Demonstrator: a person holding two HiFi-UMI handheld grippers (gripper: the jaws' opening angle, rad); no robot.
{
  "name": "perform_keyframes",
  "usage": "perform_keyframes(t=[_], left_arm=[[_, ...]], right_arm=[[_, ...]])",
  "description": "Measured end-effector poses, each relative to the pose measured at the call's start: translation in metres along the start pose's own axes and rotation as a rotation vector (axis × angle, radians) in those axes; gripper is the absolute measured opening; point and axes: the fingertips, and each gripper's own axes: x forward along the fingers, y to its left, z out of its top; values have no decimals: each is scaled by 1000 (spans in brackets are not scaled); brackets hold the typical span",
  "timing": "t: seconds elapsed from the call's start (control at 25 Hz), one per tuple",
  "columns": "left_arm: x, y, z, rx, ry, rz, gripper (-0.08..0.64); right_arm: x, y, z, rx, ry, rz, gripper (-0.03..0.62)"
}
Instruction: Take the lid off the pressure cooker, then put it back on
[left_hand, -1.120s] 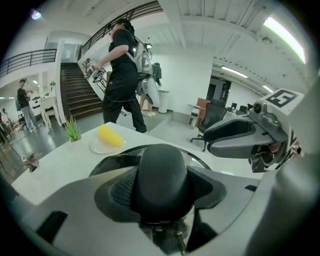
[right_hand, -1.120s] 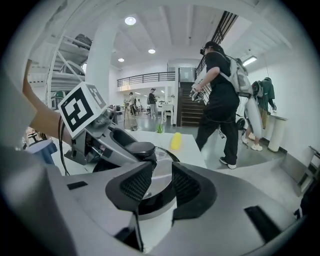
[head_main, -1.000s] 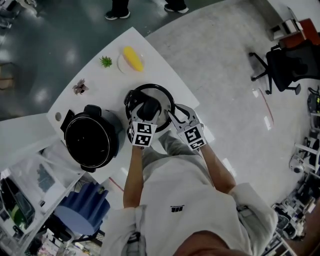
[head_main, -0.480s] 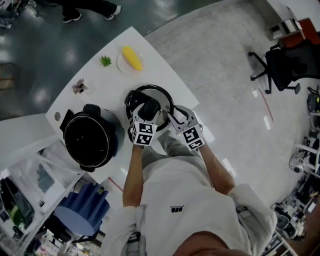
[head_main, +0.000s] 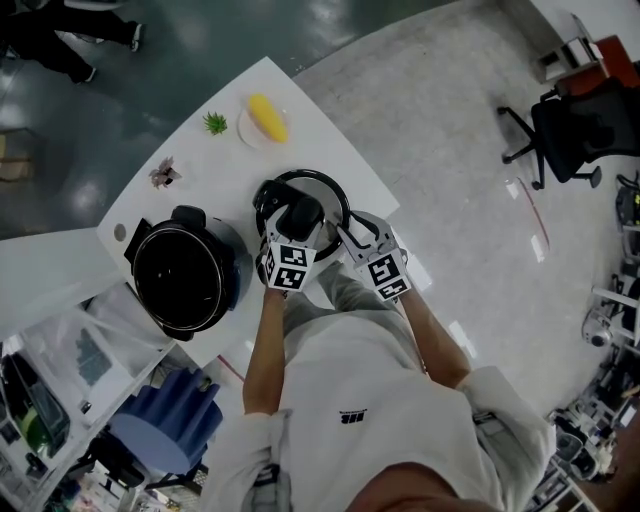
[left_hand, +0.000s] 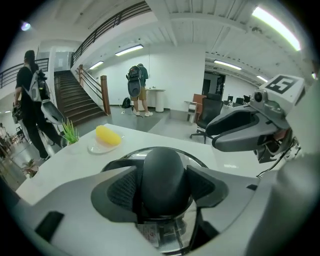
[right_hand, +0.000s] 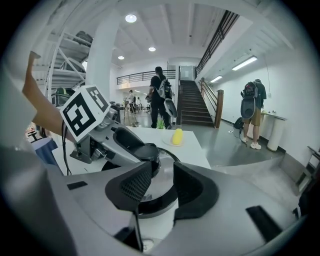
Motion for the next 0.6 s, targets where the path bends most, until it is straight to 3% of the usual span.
perform_keyframes(t=[0.6], left_arm=[[-13,-1,3,-1,17,-15,341]], right_arm=[[-7,0,-1,22,-3,-9,120]])
